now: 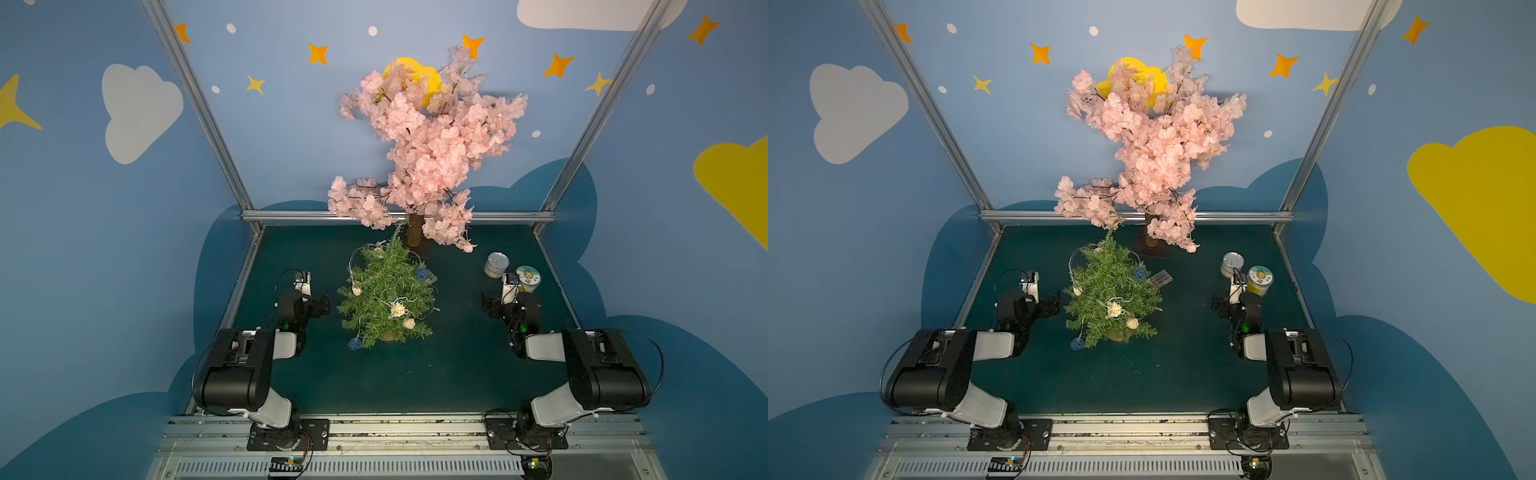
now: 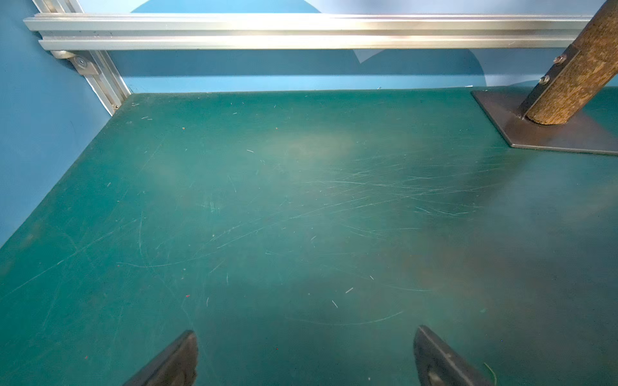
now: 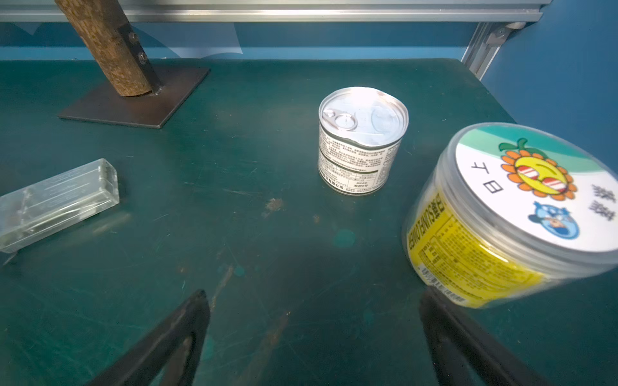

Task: Remove string lights from the small christmas tree
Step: Pick up the light string from the Christmas tree.

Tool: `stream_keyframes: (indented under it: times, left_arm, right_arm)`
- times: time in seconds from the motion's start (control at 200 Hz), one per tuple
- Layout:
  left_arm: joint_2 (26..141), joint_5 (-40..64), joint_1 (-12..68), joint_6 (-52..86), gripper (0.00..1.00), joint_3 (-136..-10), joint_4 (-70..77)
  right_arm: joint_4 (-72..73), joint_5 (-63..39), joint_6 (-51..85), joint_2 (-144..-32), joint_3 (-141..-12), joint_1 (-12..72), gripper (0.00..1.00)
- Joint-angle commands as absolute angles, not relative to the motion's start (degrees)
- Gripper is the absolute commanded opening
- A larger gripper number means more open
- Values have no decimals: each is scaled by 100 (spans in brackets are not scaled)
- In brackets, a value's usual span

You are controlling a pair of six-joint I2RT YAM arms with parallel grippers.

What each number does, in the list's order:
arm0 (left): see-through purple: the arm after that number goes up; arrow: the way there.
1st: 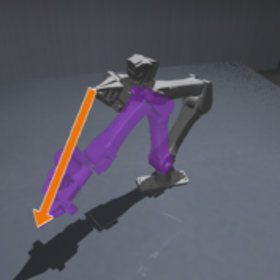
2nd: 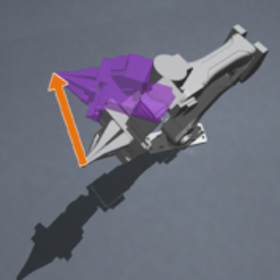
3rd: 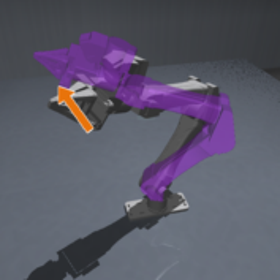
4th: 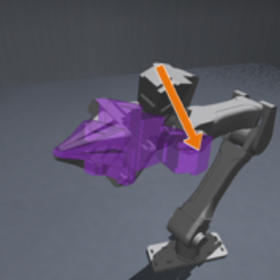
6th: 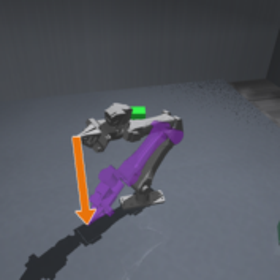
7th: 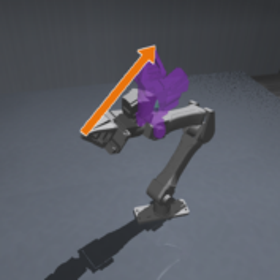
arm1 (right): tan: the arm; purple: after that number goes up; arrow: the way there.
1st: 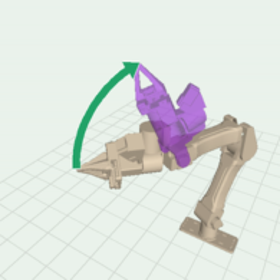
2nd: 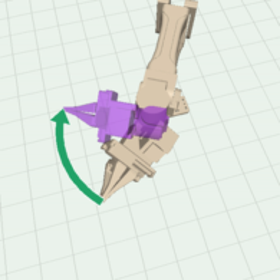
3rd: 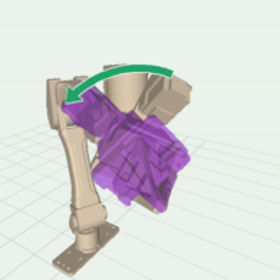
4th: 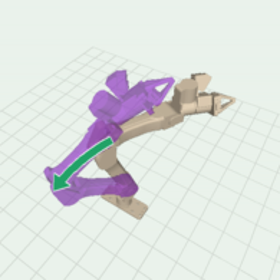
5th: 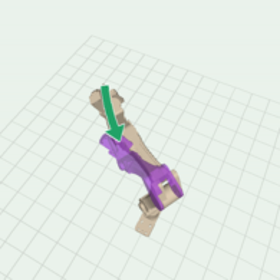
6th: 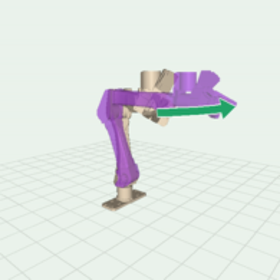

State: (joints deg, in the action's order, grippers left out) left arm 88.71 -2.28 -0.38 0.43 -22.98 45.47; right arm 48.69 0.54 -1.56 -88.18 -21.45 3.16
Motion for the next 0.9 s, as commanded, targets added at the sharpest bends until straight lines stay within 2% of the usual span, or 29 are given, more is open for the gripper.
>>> stream_keyframes:
  times: [0.0, 0.891]
  left_arm:
    - [8797, -8, -122, 61, 100, -2366, 4501]
    - [8789, 11, -114, 31, 100, -2346, 4519]
  right_arm:
    - [5025, 215, -235, -8736, -2159, 415, 98]
    - [4859, 77, -174, -8745, -2241, 327, 98]
